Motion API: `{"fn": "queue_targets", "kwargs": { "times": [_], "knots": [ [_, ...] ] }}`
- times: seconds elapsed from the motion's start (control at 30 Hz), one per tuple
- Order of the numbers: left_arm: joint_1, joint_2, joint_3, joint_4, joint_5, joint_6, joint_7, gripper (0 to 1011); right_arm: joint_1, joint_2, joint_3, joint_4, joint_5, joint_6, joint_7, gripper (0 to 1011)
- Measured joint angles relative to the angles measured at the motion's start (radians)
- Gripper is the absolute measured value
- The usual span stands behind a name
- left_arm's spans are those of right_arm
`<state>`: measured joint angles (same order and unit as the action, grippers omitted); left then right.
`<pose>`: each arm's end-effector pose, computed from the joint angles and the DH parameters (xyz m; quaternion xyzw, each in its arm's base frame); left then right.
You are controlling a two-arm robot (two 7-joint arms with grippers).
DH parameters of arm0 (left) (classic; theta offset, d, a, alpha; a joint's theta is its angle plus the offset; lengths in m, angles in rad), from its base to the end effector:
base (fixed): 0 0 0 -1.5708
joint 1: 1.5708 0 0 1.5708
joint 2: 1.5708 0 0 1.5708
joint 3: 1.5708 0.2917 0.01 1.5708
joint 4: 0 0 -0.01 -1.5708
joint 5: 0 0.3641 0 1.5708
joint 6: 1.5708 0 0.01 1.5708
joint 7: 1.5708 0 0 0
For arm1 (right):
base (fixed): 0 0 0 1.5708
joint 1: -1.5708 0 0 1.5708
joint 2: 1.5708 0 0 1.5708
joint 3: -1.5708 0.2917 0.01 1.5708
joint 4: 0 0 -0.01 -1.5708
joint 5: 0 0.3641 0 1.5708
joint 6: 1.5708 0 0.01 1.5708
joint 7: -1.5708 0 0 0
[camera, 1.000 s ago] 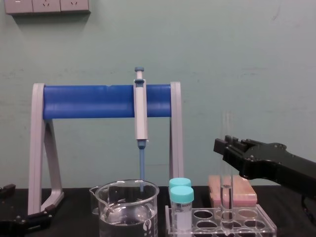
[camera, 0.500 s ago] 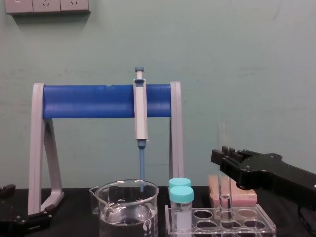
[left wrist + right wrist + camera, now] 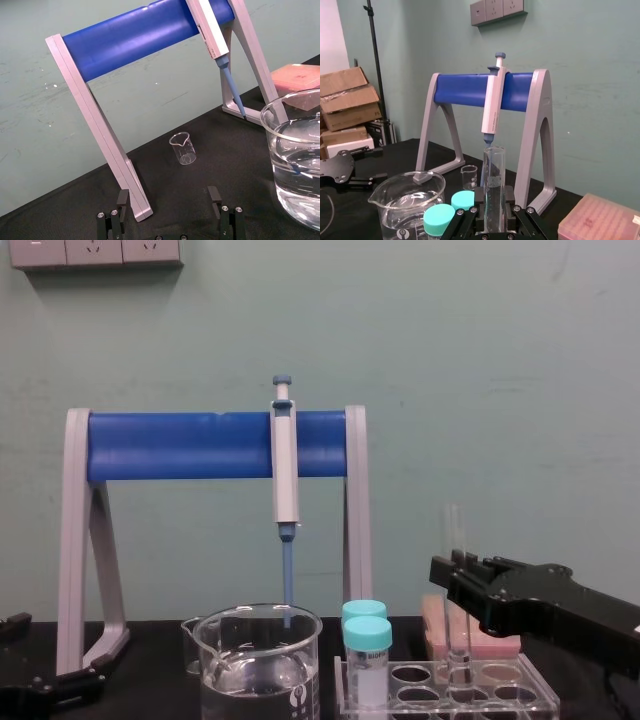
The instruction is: Hold the test tube with one hand and immerse one end into the beaker, then return it to the test tube rack.
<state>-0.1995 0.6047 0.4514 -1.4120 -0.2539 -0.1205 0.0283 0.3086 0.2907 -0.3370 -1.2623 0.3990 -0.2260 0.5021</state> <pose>0.4106 0.0690 -0.3142 0.1415 -0.1325 0.5799 0.7913 0.4579 -0.0039 -0.3050 0.0530 -0.0451 -0.4141 0.9075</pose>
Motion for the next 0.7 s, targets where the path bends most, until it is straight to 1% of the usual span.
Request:
{"fn": "queue_targets", "kwargs": {
  "times": [0.7],
  "knots": [
    [0.0,0.0,0.0,0.0,0.0,0.0,0.0,1000,0.013,-0.008,-0.009,0.036,0.001,0.009,0.011,228]
  ]
}}
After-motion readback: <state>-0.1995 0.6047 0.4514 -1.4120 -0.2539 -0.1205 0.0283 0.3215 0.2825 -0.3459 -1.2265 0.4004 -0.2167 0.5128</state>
